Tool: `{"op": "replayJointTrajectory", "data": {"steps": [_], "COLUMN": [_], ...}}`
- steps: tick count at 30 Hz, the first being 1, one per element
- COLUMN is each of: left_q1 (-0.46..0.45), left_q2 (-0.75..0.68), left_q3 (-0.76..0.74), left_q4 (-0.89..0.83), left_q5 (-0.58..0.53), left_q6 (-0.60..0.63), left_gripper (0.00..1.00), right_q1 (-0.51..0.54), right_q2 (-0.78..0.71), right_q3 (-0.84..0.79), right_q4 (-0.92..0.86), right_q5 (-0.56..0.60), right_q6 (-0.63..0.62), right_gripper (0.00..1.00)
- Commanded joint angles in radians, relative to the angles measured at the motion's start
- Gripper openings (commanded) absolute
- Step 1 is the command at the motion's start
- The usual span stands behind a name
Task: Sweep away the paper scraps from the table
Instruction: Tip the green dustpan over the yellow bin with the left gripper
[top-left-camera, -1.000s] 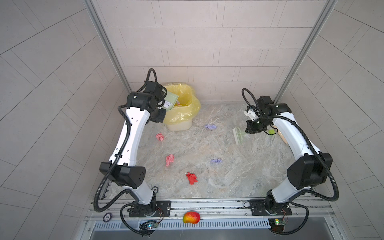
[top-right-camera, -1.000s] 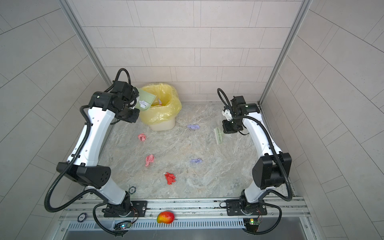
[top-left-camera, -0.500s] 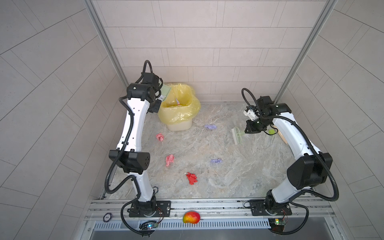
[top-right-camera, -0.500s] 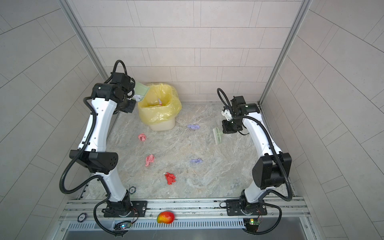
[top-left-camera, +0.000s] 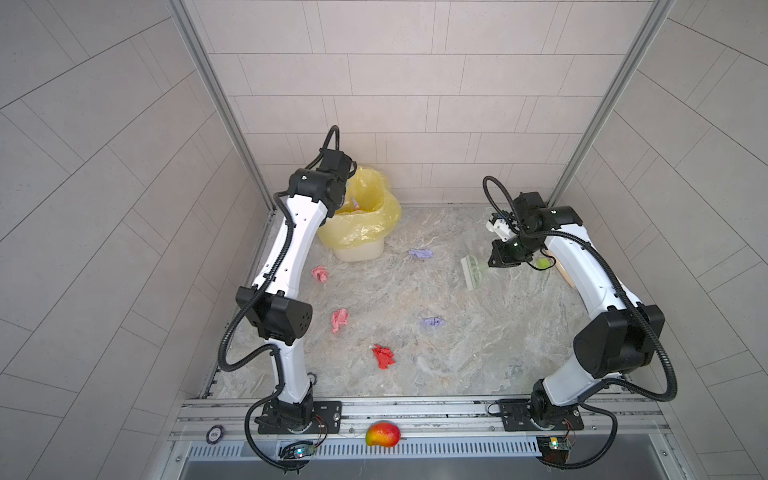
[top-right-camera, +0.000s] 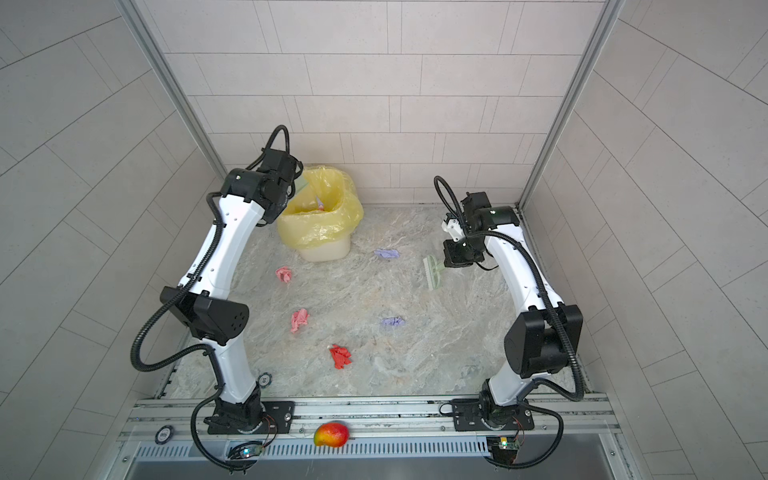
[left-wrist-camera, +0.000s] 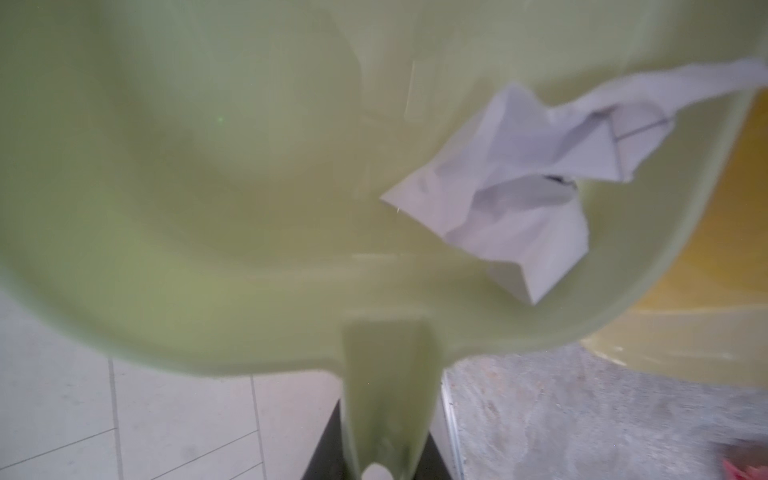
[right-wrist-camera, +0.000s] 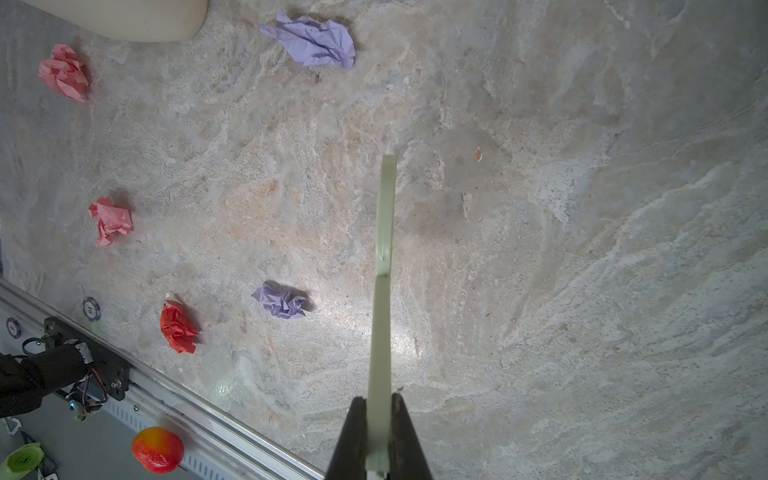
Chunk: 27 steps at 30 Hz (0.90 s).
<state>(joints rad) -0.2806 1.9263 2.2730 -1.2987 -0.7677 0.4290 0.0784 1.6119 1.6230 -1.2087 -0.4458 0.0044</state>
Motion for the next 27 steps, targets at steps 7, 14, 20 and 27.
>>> {"op": "replayJointTrajectory", "data": {"steps": [7,14,20,27], "left_q1": [-0.054,-0.065,-0.066,-0.068], "left_q2": [-0.059,-0.103,-0.118,-0.114], "left_q3": [-0.188,-0.313,-0.373,-0.382], "left_q4": [0.317,0.532,0.658,0.693], "left_q5": [-0.314,-0.372,-0.38,-0.373], "left_q6": [0.352,0.556,0.653,0.678], "left_gripper": [0.0,0.0,0.0,0.0], "right_q1": [0.009,0.018,0.025,0.029], "right_q2": [0.019,0.019,0.018,0.003], "right_q3": [0.023,0.015,0.015,0.001], "right_q4": [-0.011,-0.008,-0.007,-0.008], "right_q5": [-0.036,-0.039,-0.036,-0.034], "right_q6": [-0.007,-0.007,-0.007,-0.001], "right_gripper": [0.0,0.0,0.0,0.0]}}
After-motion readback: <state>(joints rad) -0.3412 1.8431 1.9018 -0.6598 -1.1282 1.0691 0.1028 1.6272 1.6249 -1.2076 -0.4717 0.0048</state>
